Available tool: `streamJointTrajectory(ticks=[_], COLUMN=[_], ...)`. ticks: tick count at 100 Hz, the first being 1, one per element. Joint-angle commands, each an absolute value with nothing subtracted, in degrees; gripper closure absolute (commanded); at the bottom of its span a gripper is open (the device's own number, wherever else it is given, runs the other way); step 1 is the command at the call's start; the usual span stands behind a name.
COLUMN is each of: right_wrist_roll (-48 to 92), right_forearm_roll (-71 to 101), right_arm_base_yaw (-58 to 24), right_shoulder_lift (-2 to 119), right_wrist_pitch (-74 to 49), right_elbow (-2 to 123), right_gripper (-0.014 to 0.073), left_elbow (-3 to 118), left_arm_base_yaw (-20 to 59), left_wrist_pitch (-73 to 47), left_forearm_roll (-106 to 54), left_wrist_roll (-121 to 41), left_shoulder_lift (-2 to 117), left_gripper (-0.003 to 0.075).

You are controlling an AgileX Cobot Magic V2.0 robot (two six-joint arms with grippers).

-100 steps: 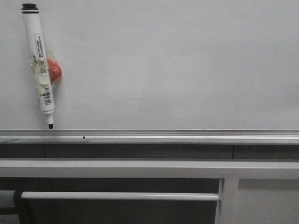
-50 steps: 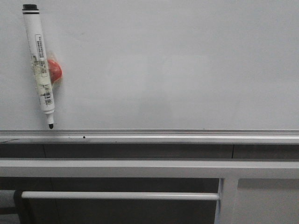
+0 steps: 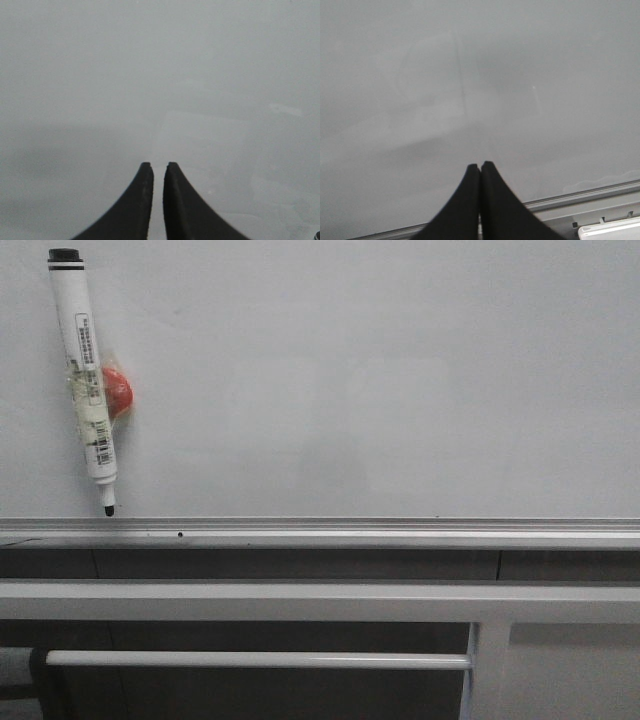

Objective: Write number 1 on whiteboard

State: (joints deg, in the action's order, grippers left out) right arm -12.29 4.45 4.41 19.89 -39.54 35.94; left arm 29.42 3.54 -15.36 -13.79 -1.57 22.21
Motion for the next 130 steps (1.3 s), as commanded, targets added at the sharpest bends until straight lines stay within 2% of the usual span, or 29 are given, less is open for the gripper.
streamJointTrajectory(ticks=[1,16,22,32,42,49,66,87,100,130], right_wrist_roll=[-12.06,-12.06,-12.06,-12.06,-12.06,-12.06,-12.06,-12.06,-12.06,-12.06], right_forearm_roll=[5.53,5.53,5.53,5.53,5.53,5.53,5.53,5.53,5.53,5.53], right_arm_base_yaw=[4.29,4.29,4.29,4.29,4.29,4.29,4.29,4.29,4.29,4.29], right_shoulder_lift=[21.12,21.12,21.12,21.12,21.12,21.12,21.12,21.12,21.12,21.12], right_wrist_pitch=[-35.43,-35.11,-35.11,-35.11,-35.11,-35.11,-35.74,-36.43,-40.14,-40.39], right_elbow=[37.95,37.95,37.95,37.95,37.95,37.95,37.95,37.95,37.95,37.95], right_gripper=[0.0657,0.0657,0.0657,0.0657,0.0657,0.0657,0.0657,0.0657,0.0657,0.0657], left_elbow=[31.48,31.48,31.26,29.58,26.44,24.05,18.73,14.45,14.33,14.33], left_arm_base_yaw=[3.96,3.96,3.96,4.38,5.74,7.01,9.45,10.95,10.95,10.95], left_wrist_pitch=[-12.07,-15.19,-17.16,-18.86,-18.31,-17.41,-14.49,-12.94,-11.22,-11.76], left_forearm_roll=[-14.28,-15.52,-17.70,-22.76,-34.07,-42.08,-51.90,-59.60,-60.15,-60.77], left_wrist_roll=[-1.40,-1.50,-1.50,-7.08,-17.37,-24.11,-35.19,-40.68,-41.67,-41.99], left_shoulder_lift=[23.15,23.15,23.15,23.15,23.15,23.15,23.15,23.15,23.15,23.04], left_gripper=[0.0549,0.0218,0.0167,0.0211,0.0298,0.0325,0.0328,0.0332,0.0332,0.0332])
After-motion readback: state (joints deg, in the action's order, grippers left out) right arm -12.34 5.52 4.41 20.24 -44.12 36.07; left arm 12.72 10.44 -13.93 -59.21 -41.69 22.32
